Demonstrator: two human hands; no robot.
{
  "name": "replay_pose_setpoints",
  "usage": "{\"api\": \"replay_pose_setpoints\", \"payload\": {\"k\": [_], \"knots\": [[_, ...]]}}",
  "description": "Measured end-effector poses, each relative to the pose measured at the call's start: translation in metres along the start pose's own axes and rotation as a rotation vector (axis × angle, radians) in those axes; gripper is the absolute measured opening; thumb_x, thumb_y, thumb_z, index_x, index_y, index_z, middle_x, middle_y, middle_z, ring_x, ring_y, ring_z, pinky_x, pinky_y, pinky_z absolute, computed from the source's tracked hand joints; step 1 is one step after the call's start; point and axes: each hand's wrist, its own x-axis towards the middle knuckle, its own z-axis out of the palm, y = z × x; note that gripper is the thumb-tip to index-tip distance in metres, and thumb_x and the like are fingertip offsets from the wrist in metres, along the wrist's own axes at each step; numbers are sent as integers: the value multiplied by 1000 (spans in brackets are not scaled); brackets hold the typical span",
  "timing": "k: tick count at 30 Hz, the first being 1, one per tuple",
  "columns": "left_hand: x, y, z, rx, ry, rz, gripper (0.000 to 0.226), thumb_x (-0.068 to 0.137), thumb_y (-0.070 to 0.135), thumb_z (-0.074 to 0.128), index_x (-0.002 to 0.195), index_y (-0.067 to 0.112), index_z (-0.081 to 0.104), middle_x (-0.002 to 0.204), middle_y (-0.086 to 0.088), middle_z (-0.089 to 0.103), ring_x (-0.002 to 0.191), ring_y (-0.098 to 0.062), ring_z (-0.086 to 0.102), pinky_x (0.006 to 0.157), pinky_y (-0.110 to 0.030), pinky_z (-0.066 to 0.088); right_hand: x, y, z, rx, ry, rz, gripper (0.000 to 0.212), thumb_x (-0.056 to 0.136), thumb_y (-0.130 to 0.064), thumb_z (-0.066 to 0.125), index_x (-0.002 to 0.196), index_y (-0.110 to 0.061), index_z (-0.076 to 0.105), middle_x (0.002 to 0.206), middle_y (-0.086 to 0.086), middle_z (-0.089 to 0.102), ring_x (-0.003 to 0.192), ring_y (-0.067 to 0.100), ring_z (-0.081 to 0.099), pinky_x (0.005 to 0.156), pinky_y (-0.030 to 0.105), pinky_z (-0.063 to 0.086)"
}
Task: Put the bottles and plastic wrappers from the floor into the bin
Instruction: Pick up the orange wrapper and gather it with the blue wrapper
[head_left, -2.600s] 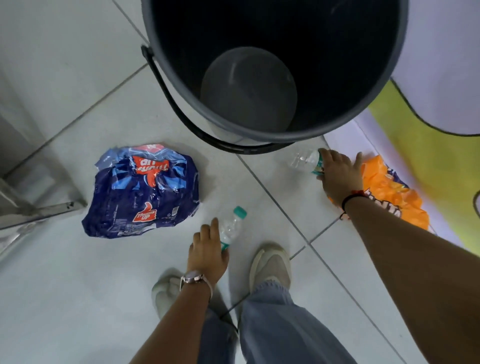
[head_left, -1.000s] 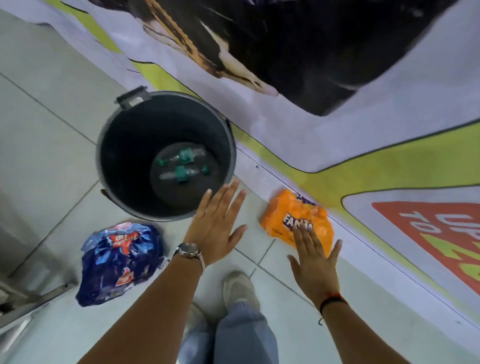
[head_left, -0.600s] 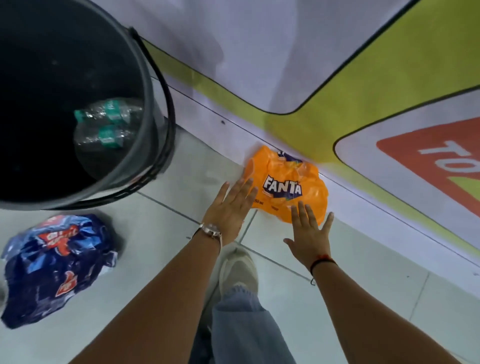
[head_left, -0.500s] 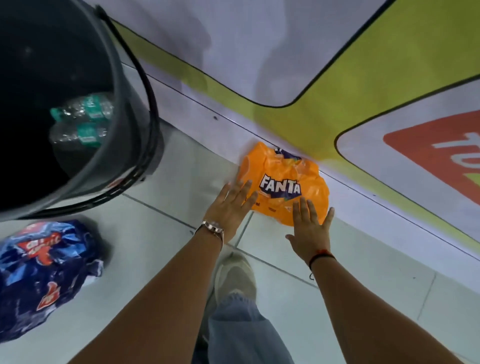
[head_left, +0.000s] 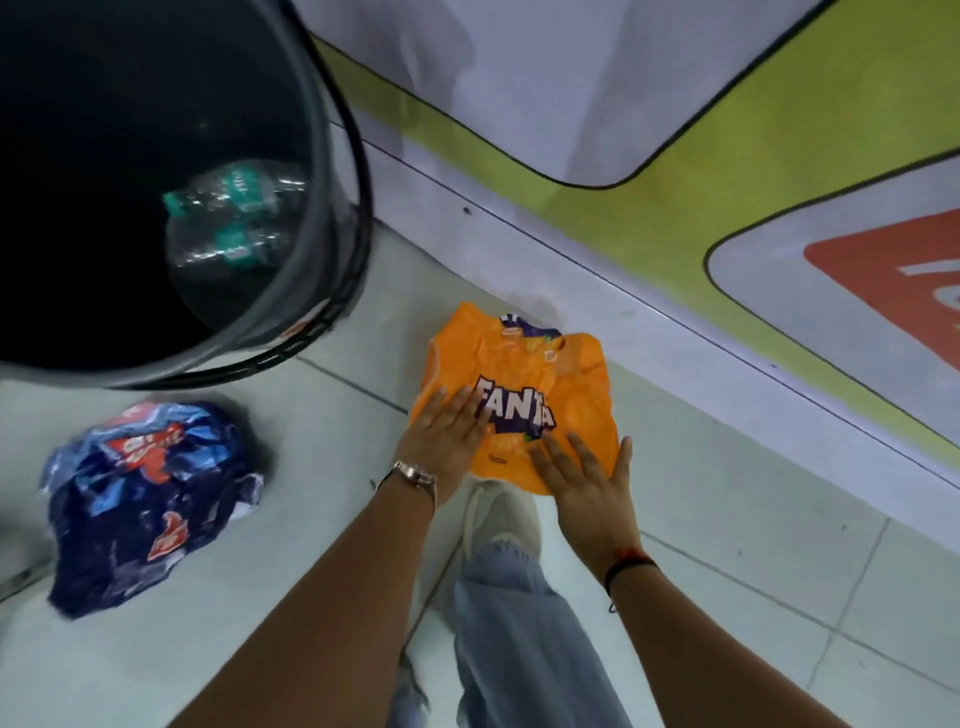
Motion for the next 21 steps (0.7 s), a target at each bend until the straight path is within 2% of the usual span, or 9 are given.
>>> {"api": "replay_pose_setpoints", "payload": {"k": [4, 9, 11, 13, 14, 16, 18, 19, 21], "knots": [[-73, -23, 23, -82, 32, -89, 52, 100, 18, 20, 142, 6, -7, 155, -14, -9, 141, -32, -13, 114, -49, -10, -22, -56, -30, 14, -32, -159, 72, 35, -34, 93, 102, -21, 73, 103, -1, 76, 95, 24, 72, 79, 68, 47], [-176, -48, 60, -87, -21, -192, 54, 99, 18, 25, 143, 8, -6, 154, -8, -11, 141, -33, -14, 104, -49, -30, -37, -129, -53, -53, -81, -393, 60, 37, -42, 90, 93, -25, 75, 93, -6, 78, 86, 18, 74, 102, 68, 21], [-219, -62, 81, -83, 138, -261, 50, 95, 25, 38, 140, 9, 24, 151, -11, 21, 143, -31, 1, 101, -49, -34, -40, -164, -64, -119, -69, -513, 43, 52, -42, 82, 93, -30, 75, 95, -10, 77, 88, 14, 73, 100, 59, 11], [-258, -80, 92, -49, 241, -308, 35, 83, 28, 56, 114, 13, 63, 119, -7, 66, 143, -27, -4, 110, -45, -20, -32, -200, -73, -123, -40, -607, 29, 70, -42, 59, 95, -35, 73, 97, -15, 76, 90, 9, 72, 97, 63, 33], [-274, -90, 97, -57, 257, -366, 33, 73, 23, 64, 105, 12, 68, 108, -6, 71, 141, -26, -16, 112, -42, -15, -25, -218, -79, -130, -31, -643, 29, 70, -42, 60, 96, -36, 73, 97, -16, 76, 91, 8, 72, 90, 62, 46], [-296, -110, 114, 8, 328, -540, 51, 67, 13, 49, 117, 3, 57, 117, -23, 64, 138, -25, -27, 113, -41, -12, -6, -254, -89, -101, -28, -702, 45, 55, -47, 80, 98, -35, 72, 100, -15, 76, 94, 6, 71, 81, 53, 54], [-304, -135, 132, 73, 454, -659, 71, 68, 8, 28, 137, -4, 21, 144, -33, 26, 137, -26, -28, 115, -45, -1, 18, -287, -98, -82, -14, -694, 53, 55, -44, 83, 105, -31, 69, 109, -11, 74, 102, 8, 68, 89, 54, 50], [-303, -149, 139, 44, 467, -672, 69, 69, 7, 25, 137, -4, 20, 145, -28, 26, 138, -27, -25, 113, -47, 17, 31, -301, -99, -77, 18, -707, 48, 69, -37, 76, 115, -28, 64, 120, -6, 69, 113, 12, 63, 98, 58, 41], [-293, -176, 146, -61, 374, -663, 56, 73, 9, 27, 122, 7, 53, 125, -13, 58, 143, -26, 6, 92, -49, 47, 59, -321, -94, -43, -36, -763, 42, 94, -19, 47, 136, -17, 42, 146, 7, 45, 136, 23, 38, 110, 66, 10]]}}
